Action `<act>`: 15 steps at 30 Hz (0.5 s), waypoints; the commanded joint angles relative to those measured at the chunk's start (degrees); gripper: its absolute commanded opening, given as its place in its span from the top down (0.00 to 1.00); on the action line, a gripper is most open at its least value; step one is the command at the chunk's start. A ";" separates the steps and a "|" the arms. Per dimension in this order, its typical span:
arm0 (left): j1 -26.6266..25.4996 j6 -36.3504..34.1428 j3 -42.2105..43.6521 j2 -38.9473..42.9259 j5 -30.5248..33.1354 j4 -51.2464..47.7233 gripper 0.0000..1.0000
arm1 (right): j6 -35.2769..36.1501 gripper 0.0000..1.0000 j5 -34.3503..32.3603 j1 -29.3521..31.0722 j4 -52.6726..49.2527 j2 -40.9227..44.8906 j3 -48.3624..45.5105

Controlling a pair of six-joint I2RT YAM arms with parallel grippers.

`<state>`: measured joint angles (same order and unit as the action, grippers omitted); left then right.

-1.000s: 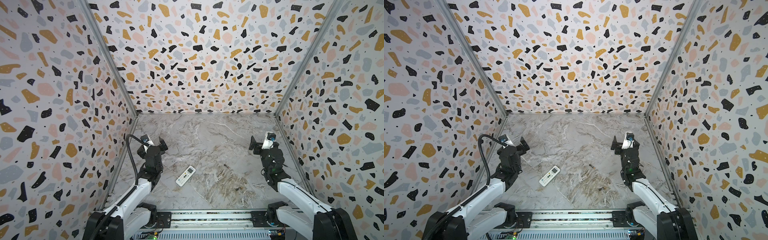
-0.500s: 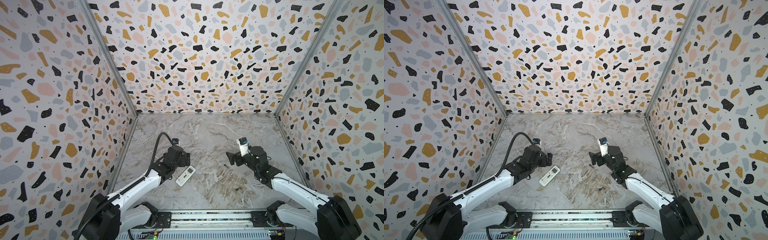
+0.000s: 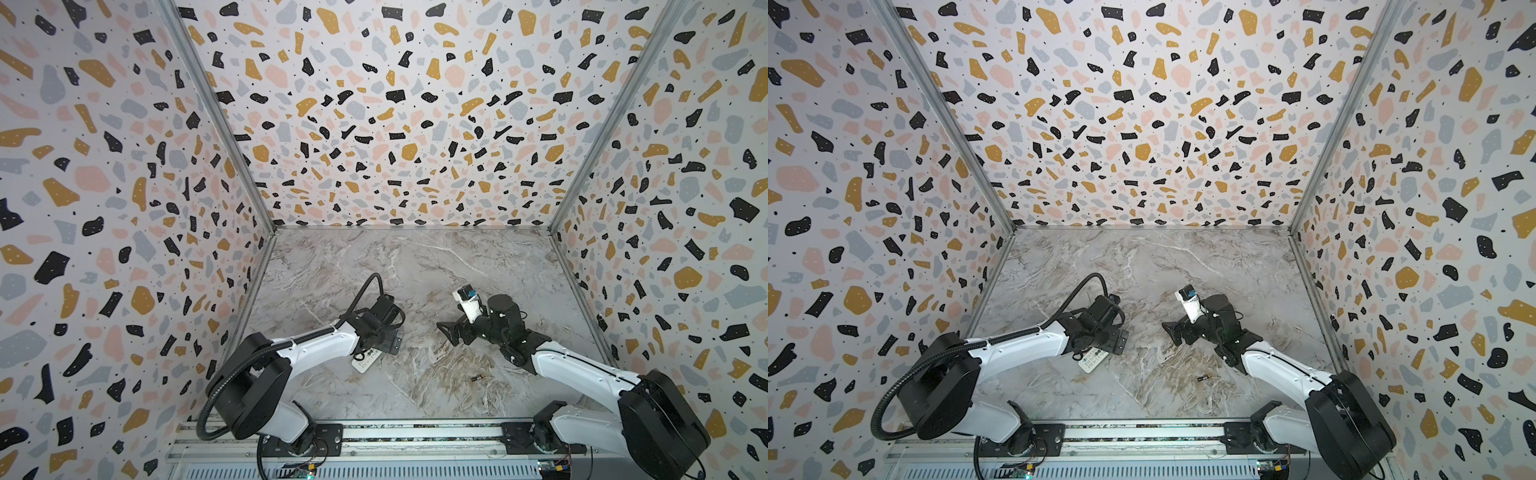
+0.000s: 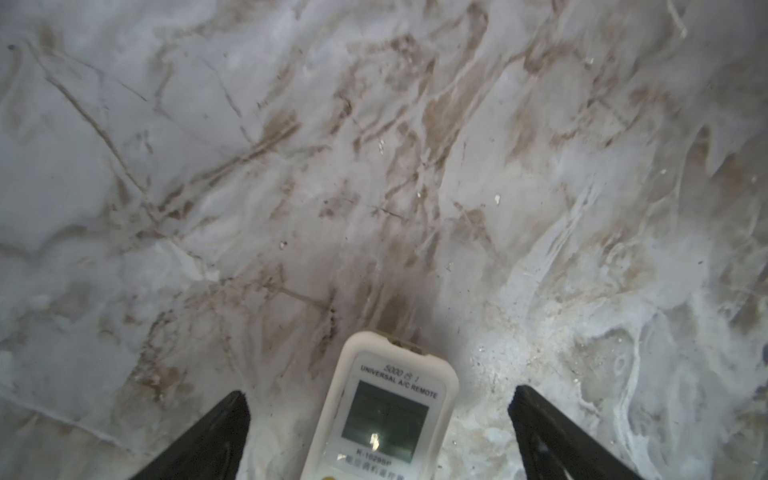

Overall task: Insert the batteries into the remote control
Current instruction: 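Reach the left gripper down and grasp the white remote control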

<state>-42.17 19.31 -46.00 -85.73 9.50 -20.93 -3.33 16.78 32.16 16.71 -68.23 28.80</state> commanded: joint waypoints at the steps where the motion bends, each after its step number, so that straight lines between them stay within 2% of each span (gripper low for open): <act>1: -0.63 -2.07 -1.90 -1.29 0.22 -3.52 0.02 | 0.78 0.01 0.98 0.17 0.96 2.18 0.65; 11: -0.81 -2.59 -0.85 -3.55 0.80 -2.54 0.11 | 0.86 0.01 0.19 0.26 0.53 3.74 0.21; 15: -0.80 -2.59 -0.94 -3.99 1.05 -2.08 0.25 | 0.87 0.01 0.16 0.22 0.60 3.87 0.03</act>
<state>-42.61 17.34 -46.19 -89.19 9.76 -22.90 -3.07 17.15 32.16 16.73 -65.69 28.77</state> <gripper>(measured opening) 0.780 0.991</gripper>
